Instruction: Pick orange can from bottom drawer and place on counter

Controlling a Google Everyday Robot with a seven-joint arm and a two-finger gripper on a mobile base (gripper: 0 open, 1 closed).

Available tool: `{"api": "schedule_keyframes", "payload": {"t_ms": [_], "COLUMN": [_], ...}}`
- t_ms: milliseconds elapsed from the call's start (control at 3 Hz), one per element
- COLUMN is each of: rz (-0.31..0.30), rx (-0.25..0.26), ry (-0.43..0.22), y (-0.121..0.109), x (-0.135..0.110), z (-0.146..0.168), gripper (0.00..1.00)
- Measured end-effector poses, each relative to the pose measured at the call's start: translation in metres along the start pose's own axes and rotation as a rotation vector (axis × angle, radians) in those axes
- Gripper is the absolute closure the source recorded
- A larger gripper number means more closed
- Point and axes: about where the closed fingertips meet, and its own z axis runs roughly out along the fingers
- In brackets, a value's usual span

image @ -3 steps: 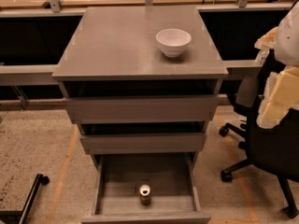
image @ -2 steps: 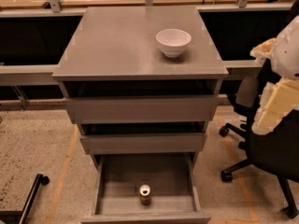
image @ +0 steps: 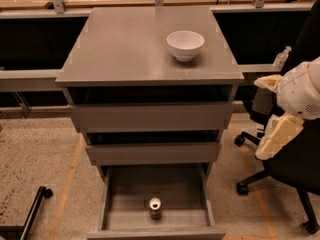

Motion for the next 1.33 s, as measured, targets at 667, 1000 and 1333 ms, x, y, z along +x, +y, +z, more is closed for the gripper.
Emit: {"api": "schedule_keyframes", "payload": {"t_ms": [667,1000,1333], "rz": [0.035,0.074,0.094], "rx": [-0.026,-0.072,-0.111], "ry": [0.011,0.010,-0.005], "y": [0.002,0.008,0.006], "x": [0.007,0.018,0.033], "z": [0.025,0.066,0.110], "gripper": [0.00,0.00,0.00]}}
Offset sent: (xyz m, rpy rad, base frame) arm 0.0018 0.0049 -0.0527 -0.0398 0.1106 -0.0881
